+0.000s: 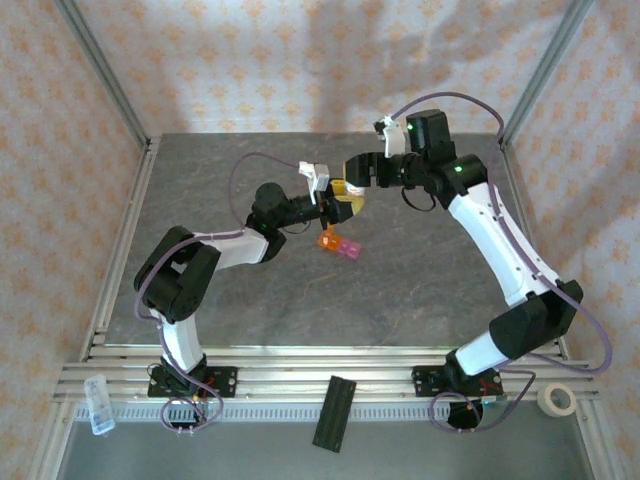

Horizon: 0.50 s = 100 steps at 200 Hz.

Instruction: Sort the pills into containers

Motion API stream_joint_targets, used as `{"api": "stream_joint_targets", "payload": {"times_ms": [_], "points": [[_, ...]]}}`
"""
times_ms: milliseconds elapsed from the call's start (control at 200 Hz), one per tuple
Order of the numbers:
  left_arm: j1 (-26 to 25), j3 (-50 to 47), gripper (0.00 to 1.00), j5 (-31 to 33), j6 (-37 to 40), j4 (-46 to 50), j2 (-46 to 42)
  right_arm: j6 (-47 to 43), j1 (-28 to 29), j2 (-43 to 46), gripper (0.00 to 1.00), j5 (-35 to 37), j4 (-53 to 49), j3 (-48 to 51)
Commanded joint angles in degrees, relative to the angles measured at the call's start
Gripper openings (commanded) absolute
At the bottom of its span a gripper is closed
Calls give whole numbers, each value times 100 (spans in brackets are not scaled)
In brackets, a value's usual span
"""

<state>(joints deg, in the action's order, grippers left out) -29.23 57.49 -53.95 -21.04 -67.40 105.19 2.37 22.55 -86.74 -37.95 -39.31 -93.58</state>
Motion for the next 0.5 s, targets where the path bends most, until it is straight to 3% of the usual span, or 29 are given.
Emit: {"api": "stream_joint_targets", "payload": {"times_ms": [0,170,325,495], "points": [[19,209,0,-239,-129,-283,72,-116,19,-77,72,-168,-76,-192],[23,227,0,-279,-155,-281,94,-92,36,-154,63,-176,-55,-179],[20,236,0,-283,-180,-289,113,-79,58,-191,45,-222,-80,-185],[17,253,0,-282,-181,-281,116,-90,110,-188,43,-254,-94,-104]]}}
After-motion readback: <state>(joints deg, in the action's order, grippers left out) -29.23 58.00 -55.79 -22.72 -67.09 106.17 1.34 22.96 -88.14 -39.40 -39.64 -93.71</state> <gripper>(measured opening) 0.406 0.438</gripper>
